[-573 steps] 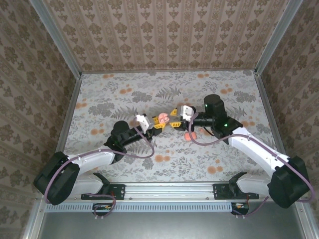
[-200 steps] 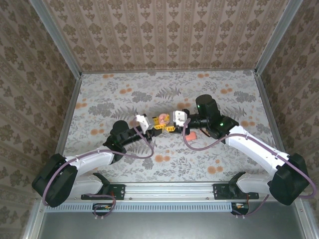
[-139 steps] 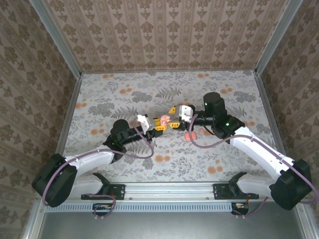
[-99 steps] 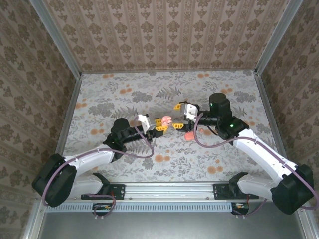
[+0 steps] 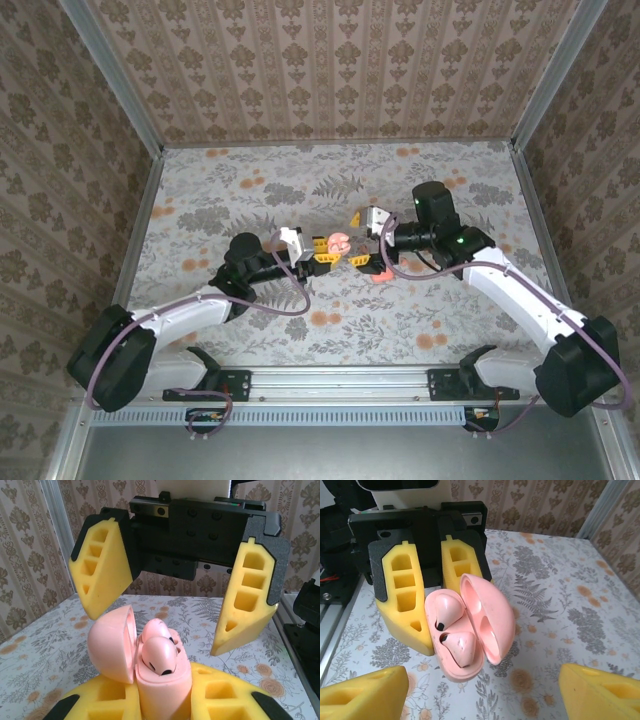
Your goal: Insert the wireless bluetooth earbuds into the charging case
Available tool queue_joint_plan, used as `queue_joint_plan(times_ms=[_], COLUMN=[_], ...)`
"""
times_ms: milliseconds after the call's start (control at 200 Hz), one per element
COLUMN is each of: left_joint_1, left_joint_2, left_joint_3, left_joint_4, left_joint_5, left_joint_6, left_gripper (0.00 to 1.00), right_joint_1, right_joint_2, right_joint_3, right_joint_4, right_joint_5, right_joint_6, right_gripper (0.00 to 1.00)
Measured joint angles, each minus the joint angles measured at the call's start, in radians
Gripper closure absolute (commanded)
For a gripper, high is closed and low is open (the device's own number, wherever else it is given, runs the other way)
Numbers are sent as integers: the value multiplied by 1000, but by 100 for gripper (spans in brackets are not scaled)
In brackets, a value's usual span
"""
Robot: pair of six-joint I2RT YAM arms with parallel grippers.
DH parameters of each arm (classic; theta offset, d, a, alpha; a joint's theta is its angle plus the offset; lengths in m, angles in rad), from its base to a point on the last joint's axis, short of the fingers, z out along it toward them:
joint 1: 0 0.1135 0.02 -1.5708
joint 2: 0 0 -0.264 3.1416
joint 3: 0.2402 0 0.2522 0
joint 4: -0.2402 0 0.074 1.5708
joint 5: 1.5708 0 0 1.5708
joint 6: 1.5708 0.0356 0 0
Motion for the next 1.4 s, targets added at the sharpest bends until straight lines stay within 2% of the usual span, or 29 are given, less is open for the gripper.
queue_joint_plan(times_ms=[270,820,1130,1400], left_joint_1=[0,-6,-6,-6], left_joint_2=[3,3,3,2], left_joint_3=[4,4,4,4], left_joint_4=[0,0,0,0], left_joint_5=[3,18,10,11], left_joint_6=[0,0,-1,-1], left_gripper=[85,85,85,85], right_joint_1=[27,32,7,-18], right_joint_2=[57,21,-161,-114], right_joint_3=[42,44,-67,-64], right_joint_4=[-25,-59,-27,-7], right_joint_5=[-48,-93,-97,-70], right_joint_6=[-10,-61,-37,-40], right_gripper=[25,44,44,46])
